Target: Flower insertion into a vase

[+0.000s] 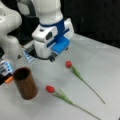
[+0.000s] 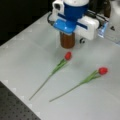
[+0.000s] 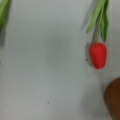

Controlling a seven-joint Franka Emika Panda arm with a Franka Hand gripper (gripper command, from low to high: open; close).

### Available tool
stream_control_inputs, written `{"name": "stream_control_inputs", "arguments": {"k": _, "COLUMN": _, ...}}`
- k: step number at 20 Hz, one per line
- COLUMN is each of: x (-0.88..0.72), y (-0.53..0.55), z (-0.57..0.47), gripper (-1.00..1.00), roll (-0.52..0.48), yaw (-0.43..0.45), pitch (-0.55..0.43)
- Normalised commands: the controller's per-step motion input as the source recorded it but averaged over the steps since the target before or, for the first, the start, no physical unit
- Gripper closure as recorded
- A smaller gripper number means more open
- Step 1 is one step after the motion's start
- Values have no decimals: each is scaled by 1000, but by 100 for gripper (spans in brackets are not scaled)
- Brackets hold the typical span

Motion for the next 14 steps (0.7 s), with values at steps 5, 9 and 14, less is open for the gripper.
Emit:
{"name": "stream_control_inputs", "arguments": {"k": 5, "x": 804, "y": -328, "z": -120, "gripper": -100, "roll": -26, "yaw": 162, "pitch": 133}}
{"name": "stream_control_inputs", "arguments": {"k": 9, "x": 746, "y": -343, "z": -170, "gripper": -100, "roll": -37, "yaw": 131, "pitch": 151}}
{"name": "stream_control_inputs", "arguments": {"k": 14, "x": 575, "y": -250, "z": -156, "gripper": -100, "roll": -41, "yaw": 97, "pitch": 164}}
